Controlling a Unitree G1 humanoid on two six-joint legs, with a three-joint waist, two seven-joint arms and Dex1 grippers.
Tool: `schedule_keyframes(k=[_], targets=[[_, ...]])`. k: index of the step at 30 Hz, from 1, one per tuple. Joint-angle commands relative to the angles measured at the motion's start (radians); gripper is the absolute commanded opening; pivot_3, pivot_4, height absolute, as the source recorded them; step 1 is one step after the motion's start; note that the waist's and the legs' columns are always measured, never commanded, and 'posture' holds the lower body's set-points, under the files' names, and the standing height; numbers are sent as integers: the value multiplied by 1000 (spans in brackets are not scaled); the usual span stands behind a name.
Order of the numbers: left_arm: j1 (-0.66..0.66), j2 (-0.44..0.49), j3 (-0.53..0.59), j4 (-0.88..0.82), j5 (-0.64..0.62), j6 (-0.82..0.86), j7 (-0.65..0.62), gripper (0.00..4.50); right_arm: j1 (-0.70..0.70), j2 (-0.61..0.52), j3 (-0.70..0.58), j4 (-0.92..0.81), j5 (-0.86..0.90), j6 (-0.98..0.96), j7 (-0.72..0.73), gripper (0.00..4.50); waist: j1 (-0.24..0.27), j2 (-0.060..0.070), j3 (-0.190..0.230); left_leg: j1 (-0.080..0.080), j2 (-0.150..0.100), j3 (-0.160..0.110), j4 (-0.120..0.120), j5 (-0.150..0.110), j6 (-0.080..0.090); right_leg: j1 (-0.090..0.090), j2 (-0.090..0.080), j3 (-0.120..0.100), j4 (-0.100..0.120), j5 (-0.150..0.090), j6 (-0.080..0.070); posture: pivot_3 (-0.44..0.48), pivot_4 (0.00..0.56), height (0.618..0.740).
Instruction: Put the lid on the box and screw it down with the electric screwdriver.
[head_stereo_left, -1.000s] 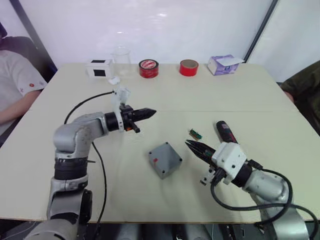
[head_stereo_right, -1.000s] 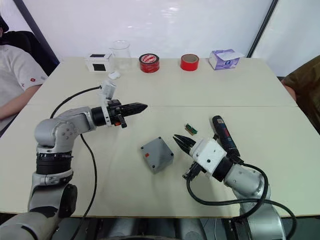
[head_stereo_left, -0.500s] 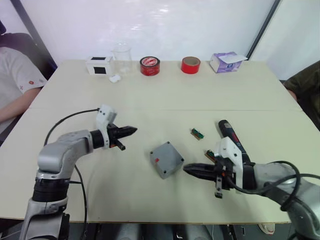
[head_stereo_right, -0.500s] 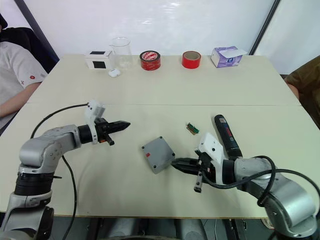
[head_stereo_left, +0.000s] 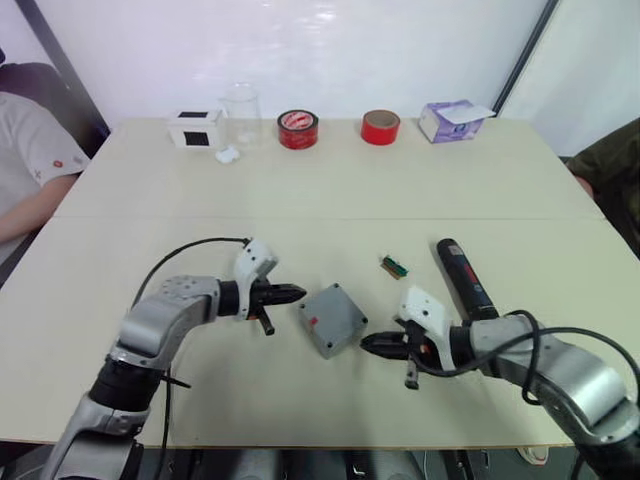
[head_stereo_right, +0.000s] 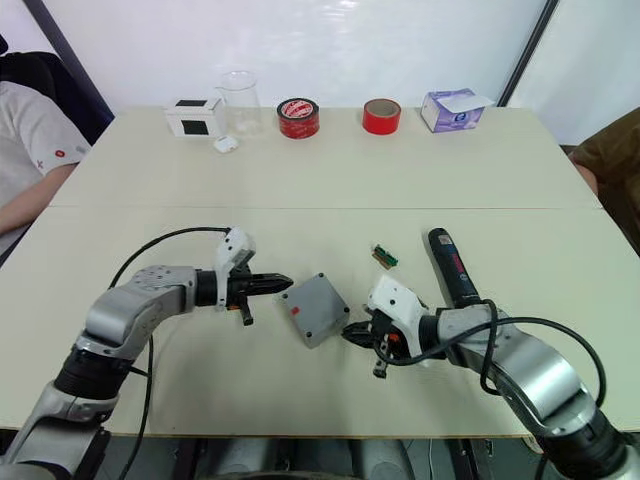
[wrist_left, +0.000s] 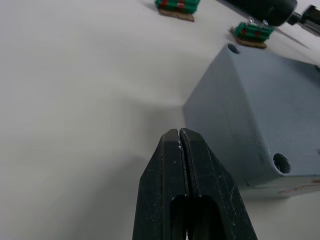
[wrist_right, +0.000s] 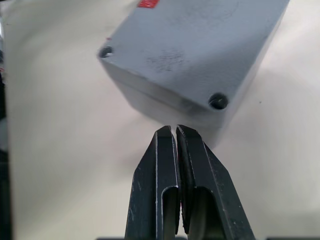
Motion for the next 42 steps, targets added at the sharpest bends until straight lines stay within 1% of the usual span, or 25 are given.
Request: schedule_keyframes(k=[1,6,11,18,24,33,36,40,42], targets=[[13,16,-10,-54,-9,-3,-19,0,-20,18,9,6,-26,-55,-2,81,-2,0,0,0,0,0,0,0,0,0,0,0,0,0,0,0,150,740],[64,37,-2,-134,-33,41,-7,0,-51,86,29,39,-55,-70,-51,81,-5,0,0,0,0,0,1,0,0,0,0,0,1,0,0,0,150,740],[95,38,23,-189,-52,87,22,0,-92,143,48,90,-106,-88,-89,81,-3,0,0,1,0,0,1,0,0,0,0,0,2,0,0,0,150,740],[105,19,30,-212,-55,117,47,0,-109,161,46,104,-126,-88,-79,81,-2,0,0,0,0,0,1,0,0,0,1,0,2,0,0,0,150,740],[106,20,29,-217,-62,126,48,0,-117,170,35,98,-126,-73,-82,81,-3,0,0,0,0,0,2,0,0,0,1,0,2,0,0,0,150,740],[95,17,27,-197,-60,123,42,0,-113,165,8,88,-119,-58,-81,81,-3,0,0,1,0,0,2,0,0,0,1,0,2,0,0,0,150,740],[78,23,49,-165,-55,113,39,0,-101,145,-12,74,-105,-38,-69,81,-3,0,0,1,0,0,2,0,0,0,2,0,3,0,0,0,150,740],[45,49,102,-117,-69,117,26,0,-51,80,-31,30,-90,-21,-37,81,-1,0,0,1,0,0,2,0,0,0,2,0,3,0,0,0,150,740],[33,61,122,-101,-82,119,18,0,-28,67,-41,11,-76,-10,-39,81,-2,0,0,1,0,0,2,0,0,0,2,0,3,0,0,0,150,740]])
